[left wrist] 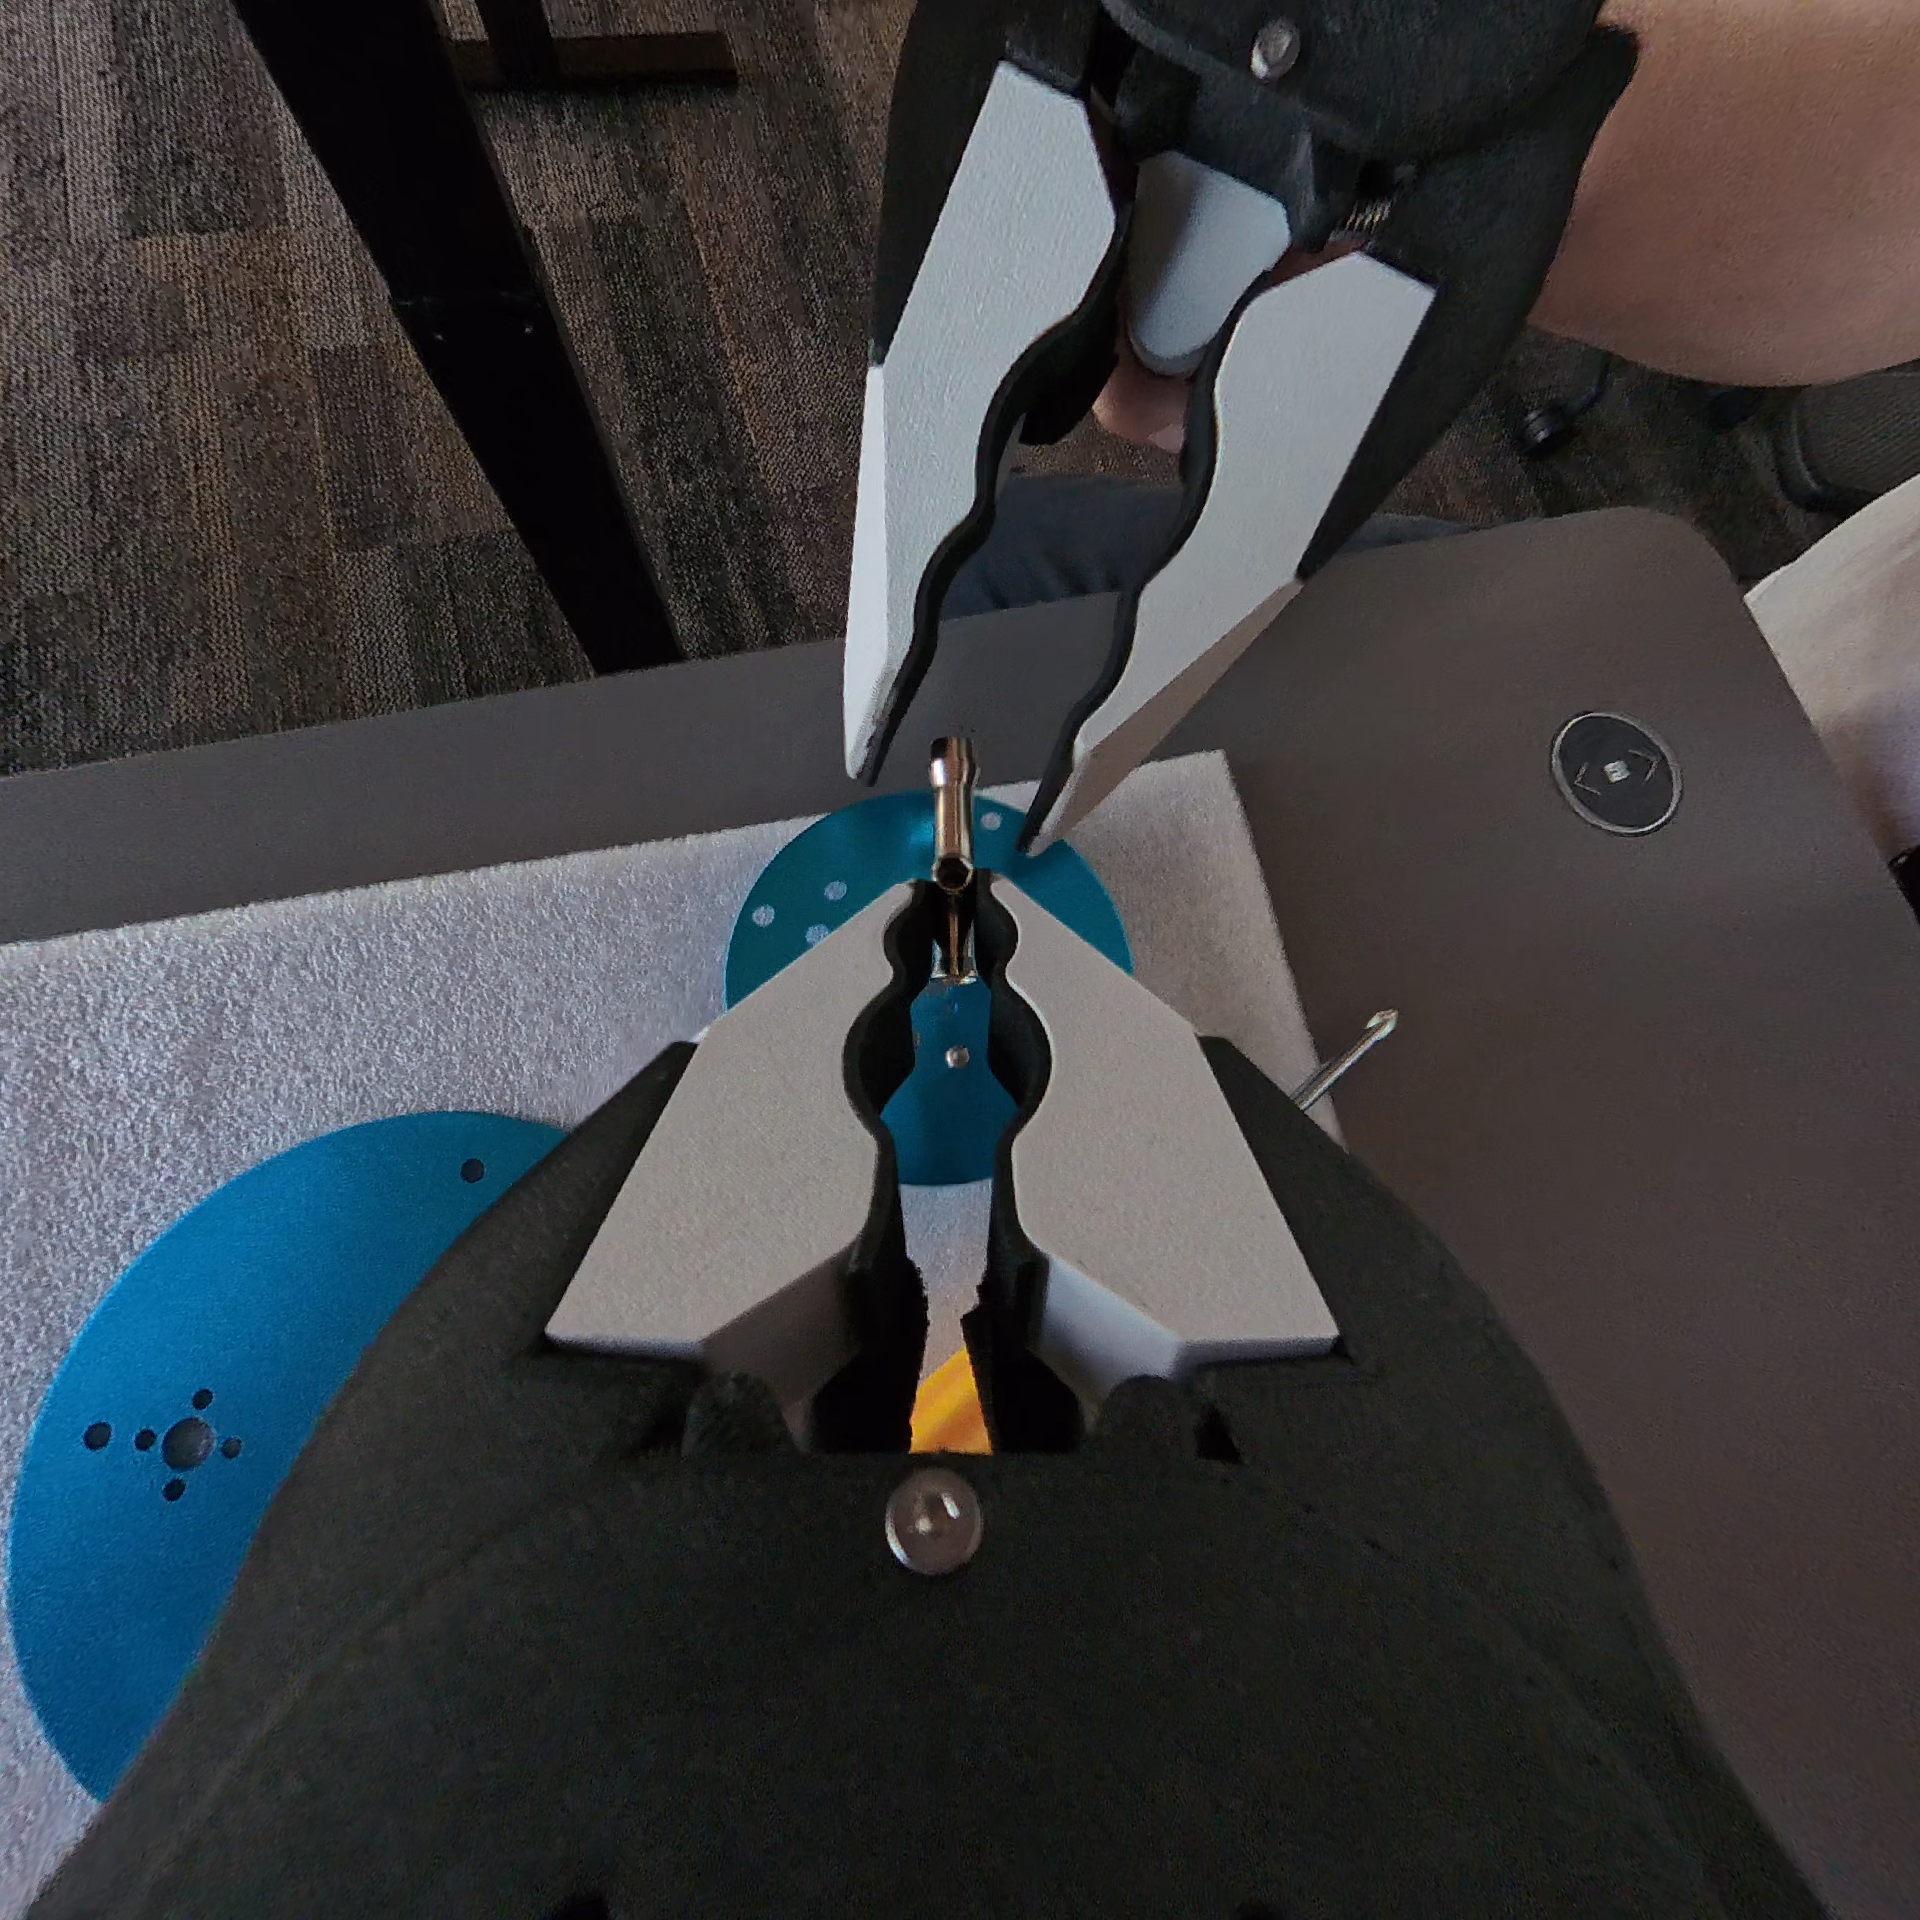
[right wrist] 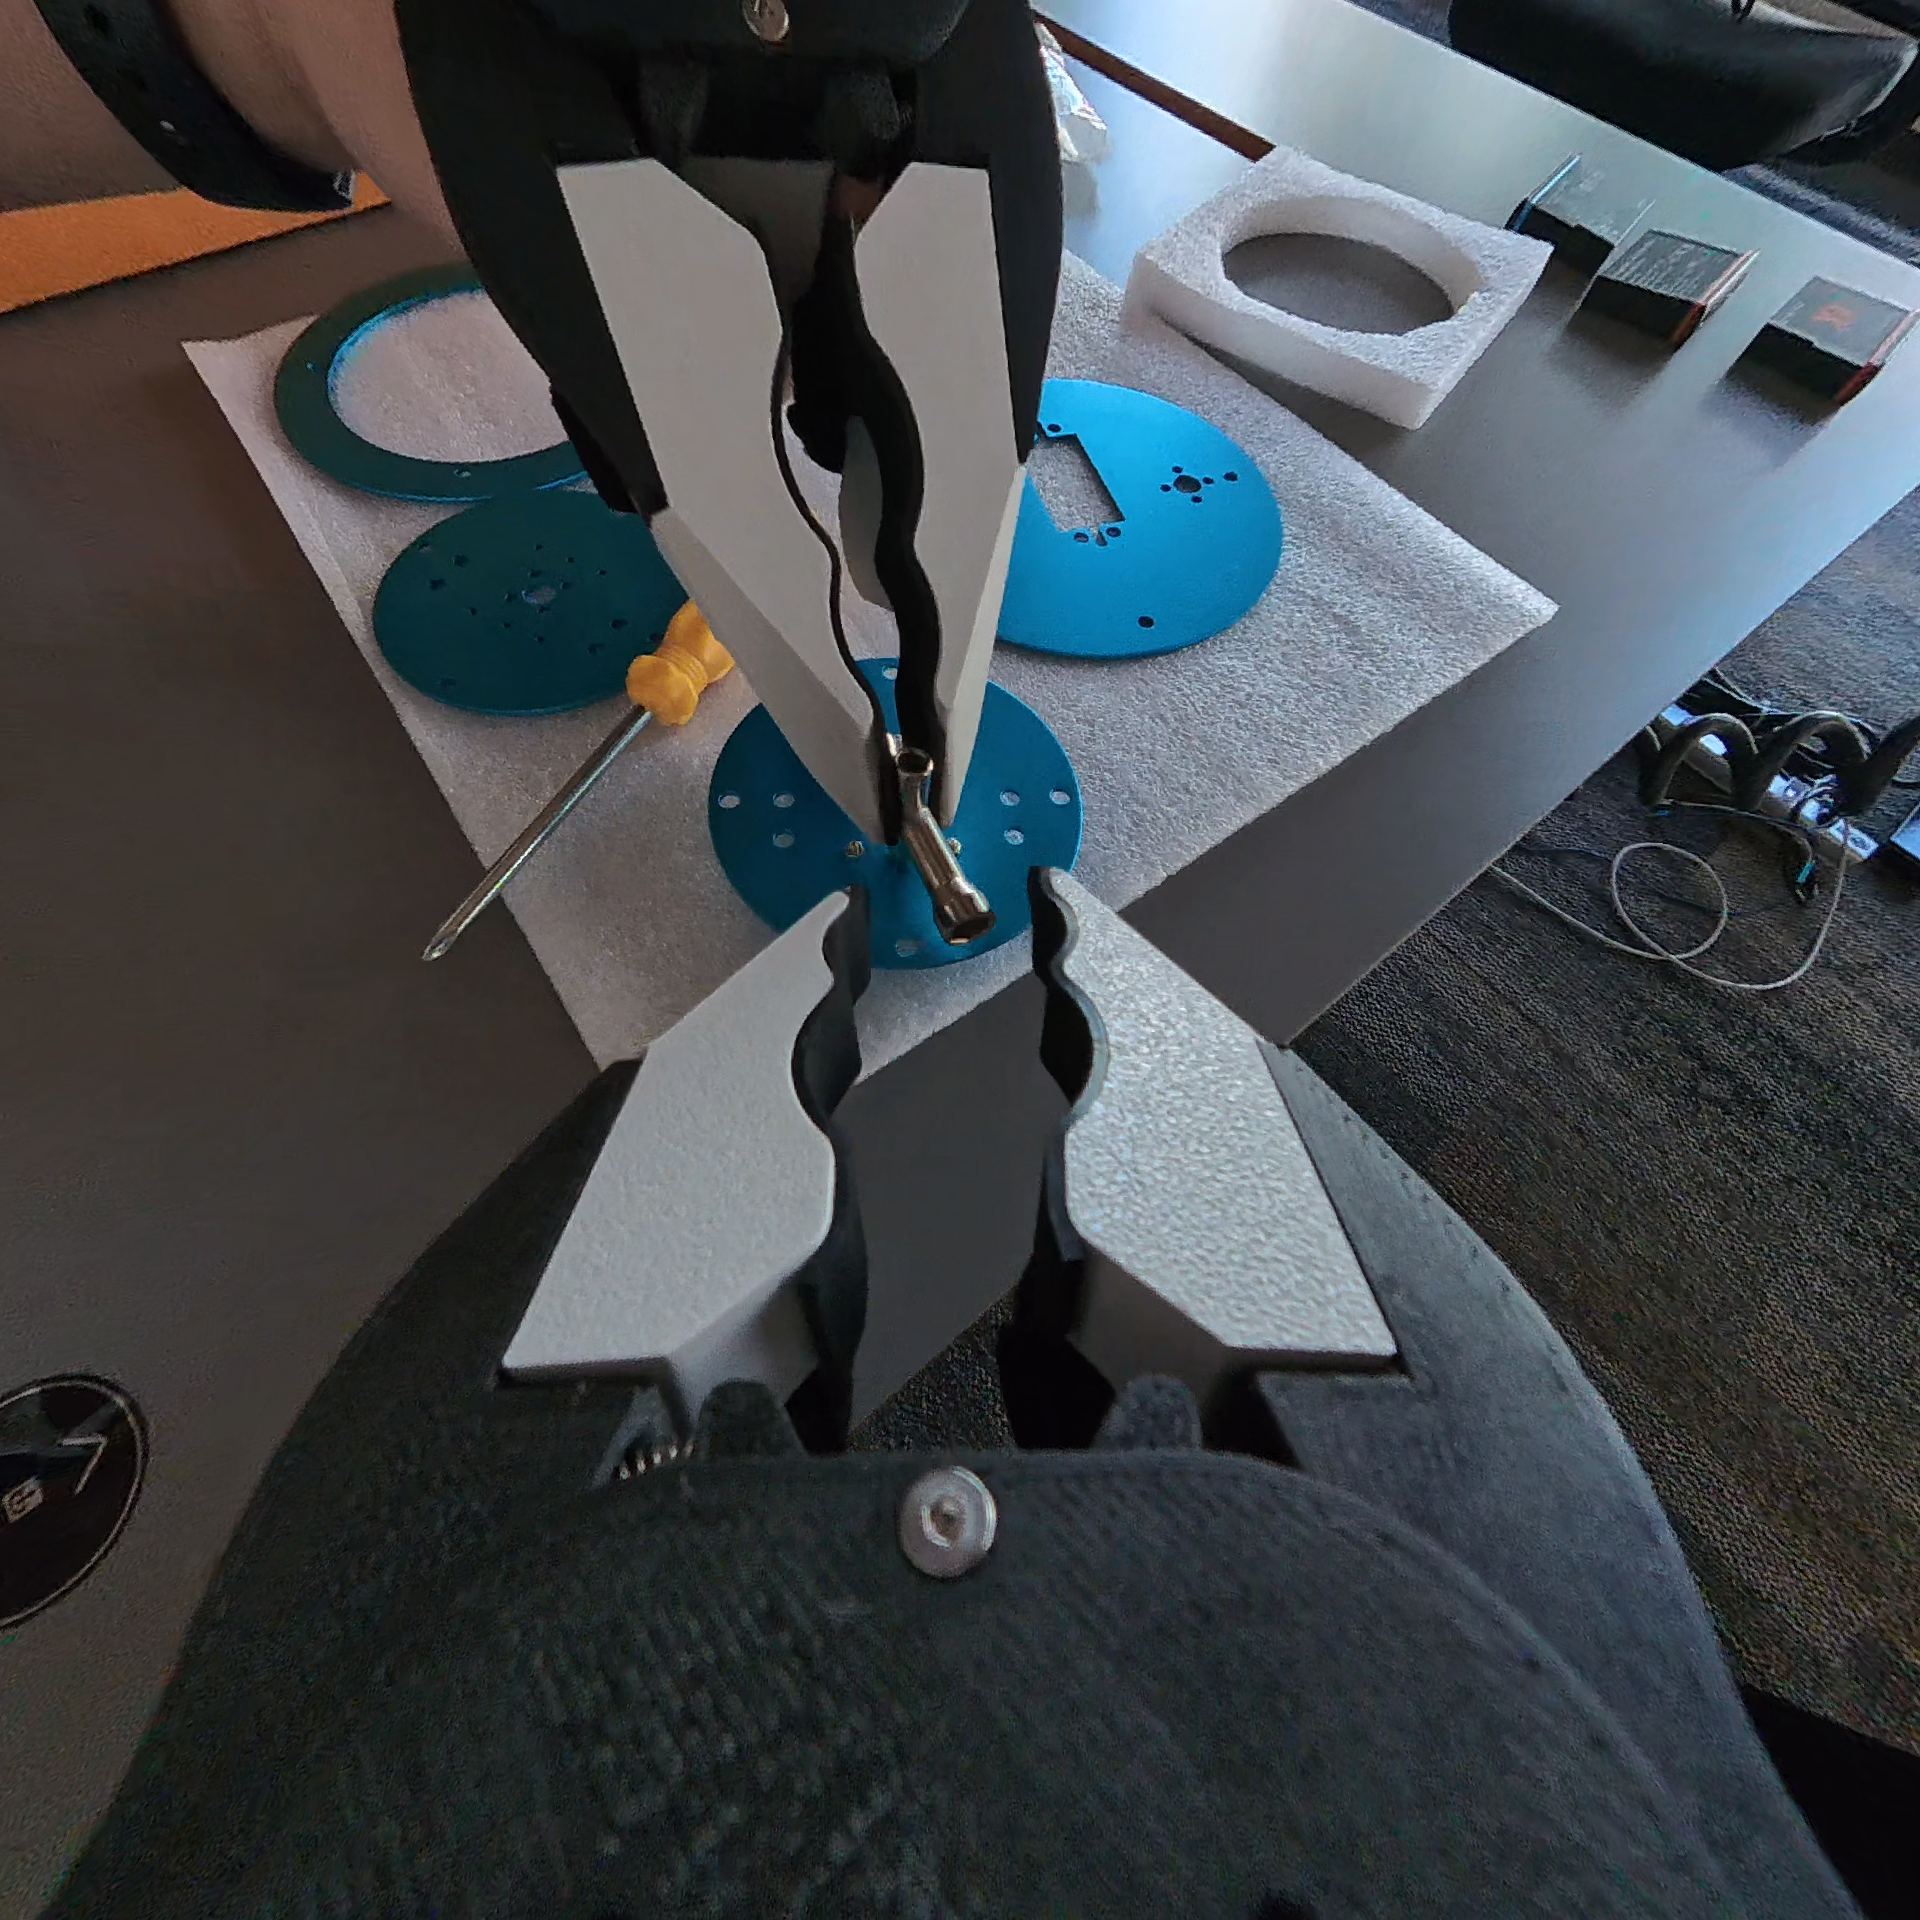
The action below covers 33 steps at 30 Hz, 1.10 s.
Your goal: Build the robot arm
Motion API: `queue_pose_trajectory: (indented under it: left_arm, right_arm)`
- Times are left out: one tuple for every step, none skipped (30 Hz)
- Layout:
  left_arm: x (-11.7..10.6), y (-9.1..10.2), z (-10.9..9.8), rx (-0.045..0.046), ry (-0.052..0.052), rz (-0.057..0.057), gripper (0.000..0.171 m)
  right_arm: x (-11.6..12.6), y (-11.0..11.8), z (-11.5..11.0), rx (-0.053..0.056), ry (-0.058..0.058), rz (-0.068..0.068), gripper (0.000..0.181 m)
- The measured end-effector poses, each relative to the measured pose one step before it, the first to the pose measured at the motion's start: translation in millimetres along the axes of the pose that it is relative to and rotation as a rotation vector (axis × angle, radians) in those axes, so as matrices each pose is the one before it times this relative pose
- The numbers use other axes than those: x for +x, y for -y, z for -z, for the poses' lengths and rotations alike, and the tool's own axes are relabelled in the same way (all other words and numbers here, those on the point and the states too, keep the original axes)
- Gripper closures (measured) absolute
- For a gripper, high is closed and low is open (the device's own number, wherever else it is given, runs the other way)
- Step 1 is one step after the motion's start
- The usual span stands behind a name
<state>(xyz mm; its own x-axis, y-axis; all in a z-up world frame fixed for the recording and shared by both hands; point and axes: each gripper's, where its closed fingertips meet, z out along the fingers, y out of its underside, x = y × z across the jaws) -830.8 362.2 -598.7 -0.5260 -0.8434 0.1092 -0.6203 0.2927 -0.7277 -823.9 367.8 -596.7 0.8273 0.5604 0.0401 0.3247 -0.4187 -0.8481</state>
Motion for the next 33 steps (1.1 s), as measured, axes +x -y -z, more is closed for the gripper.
queue_pose_trajectory:
  left_arm:
    - [0.02,-0.78,-0.10,-0.00233,-0.0005,-0.0027,0.166]
    - [0.34,-0.27,0.21,-0.00245,-0.0013,-0.0012,0.166]
    - [-0.10,0.11,0.11,0.00049,-0.0002,0.0023,0.166]
    - [-0.04,-0.09,-0.20,0.00065,-0.0017,0.0049,0.166]
    - [-0.04,-0.07,-0.38,-0.00118,-0.0020,0.0028,0.166]
    - [-0.28,-0.01,-0.11,-0.00349,0.0004,-0.0033,0.166]
    - [-0.03,0.04,-0.25,-0.00445,-0.0001,-0.0016,0.166]
    - [0.21,-0.30,-0.11,-0.00453,0.0004,-0.0030,0.166]
    - [0.31,-0.39,0.26,-0.00537,0.0031,-0.0053,0.166]
    - [0.19,-0.38,0.02,-0.00802,0.0048,-0.0084,0.166]
    - [0.12,-0.14,-0.13,-0.01025,0.0072,-0.0129,0.166]
    - [0.07,-0.18,-0.18,-0.01226,0.0077,-0.0164,0.166]
    - [-0.10,-0.27,-0.25,-0.01427,0.0073,-0.0151,0.166]
    - [-0.18,-0.06,-0.30,-0.02048,0.0079,-0.0131,0.166]
    - [0.01,0.18,-0.26,-0.02530,0.0077,-0.0140,0.166]
    - [0.10,0.43,-0.42,-0.02254,0.0047,-0.0108,0.166]
    - [0.08,0.46,-0.50,-0.01773,-0.0009,-0.0006,0.166]
    - [-0.16,0.11,-0.32,-0.01305,-0.0052,0.0077,0.166]
    - [-0.25,-0.02,-0.01,-0.00898,-0.0067,0.0099,0.166]
    - [-0.29,-0.07,-0.17,-0.00835,-0.0042,0.0103,0.166]
    - [0.02,0.19,-0.35,-0.01243,-0.0030,0.0123,0.166]
    - [-0.03,0.14,-0.27,-0.01273,-0.0020,0.0144,0.166]
    - [-0.25,-0.11,-0.03,-0.01343,-0.0026,0.0341,0.166]
    - [-0.59,0.25,-0.32,-0.01226,-0.0013,0.0524,0.166]
    - [-0.16,0.37,-0.35,-0.00311,0.0035,0.0365,0.166]
    - [-0.06,-0.02,0.06,0.00458,0.0094,0.0012,0.166]
    - [-0.03,-0.21,0.20,0.00744,0.0118,0.0003,0.165]
    - [-0.21,0.03,0.24,0.00450,0.0136,0.0282,0.165]
    - [-0.58,0.26,-0.06,0.00116,0.0187,0.0374,0.165]
    - [-0.46,0.37,-0.26,0.00723,0.0214,0.0174,0.166]
    - [-0.15,0.18,-0.10,0.01260,0.0192,0.0047,0.165]
    - [-0.14,0.06,0.23,0.01533,0.0147,0.0109,0.166]
    - [0.02,-0.05,0.19,0.01972,0.0088,0.0109,0.165]
  right_arm:
    - [-0.86,-0.47,-1.08,-0.0020,0.0059,-0.0005,0.151]
    - [-0.80,-0.73,-1.06,-0.0034,0.0058,-0.0020,0.151]
    - [0.60,-0.83,-0.77,-0.0037,-0.0024,-0.0011,0.151]
    - [0.41,-0.11,-0.50,0.0007,-0.0013,-0.0010,0.151]
    - [-0.84,0.17,-0.44,0.0026,0.0059,-0.0028,0.152]
    - [-1.02,-0.11,-0.42,-0.0003,0.0055,-0.0017,0.153]
    - [-0.19,-0.97,-0.40,-0.0043,-0.0021,0.0015,0.154]
    - [0.37,-1.57,-0.28,-0.0074,-0.0059,0.0020,0.155]
    - [-0.30,0.09,0.37,0.0022,-0.0016,-0.0038,0.157]
    - [-0.67,0.56,0.68,0.0042,0.0006,-0.0057,0.159]
    - [-0.25,0.67,0.82,0.0050,-0.0017,-0.0026,0.159]
    - [0.00,0.14,0.52,0.0035,-0.0026,0.0027,0.159]
    - [0.24,-0.52,0.28,-0.0012,-0.0014,0.0007,0.160]
    - [0.35,-1.08,0.05,-0.0046,0.0013,-0.0026,0.160]
    - [0.30,-0.74,0.11,-0.0018,0.0024,-0.0039,0.160]
    - [0.50,-0.53,0.15,0.0019,0.0028,-0.0064,0.160]
    - [0.62,-0.53,0.25,0.0025,0.0023,-0.0095,0.161]
    - [0.65,-0.25,0.16,0.0046,0.0026,-0.0096,0.162]
    - [0.18,-0.20,0.23,0.0041,0.0045,-0.0096,0.163]
    - [0.37,0.07,0.27,0.0033,0.0030,-0.0102,0.164]
    - [0.51,0.00,0.26,0.0024,0.0004,-0.0091,0.164]
    - [0.12,-0.10,-0.06,-0.0005,0.0016,-0.0042,0.164]
    - [0.45,-0.60,-0.12,-0.0047,-0.0017,-0.0010,0.164]
    - [1.43,-0.35,-0.01,-0.0063,-0.0095,0.0005,0.164]
    - [0.86,-0.23,0.00,-0.0072,-0.0068,0.0048,0.164]
    - [-0.04,0.07,0.00,-0.0053,-0.0019,0.0076,0.164]
    - [-0.02,0.51,-0.07,-0.0026,-0.0009,0.0053,0.164]
    - [0.10,0.56,0.00,-0.0029,-0.0006,0.0026,0.163]
    - [0.46,0.75,0.01,-0.0022,-0.0012,0.0012,0.162]
    - [0.57,0.40,0.14,-0.0038,-0.0011,0.0039,0.162]
    - [-0.27,1.00,0.14,0.0002,0.0042,0.0058,0.162]
    - [-0.41,1.07,0.34,0.0010,0.0051,0.0028,0.162]
    - [-0.26,1.08,0.46,0.0007,0.0042,0.0018,0.162]
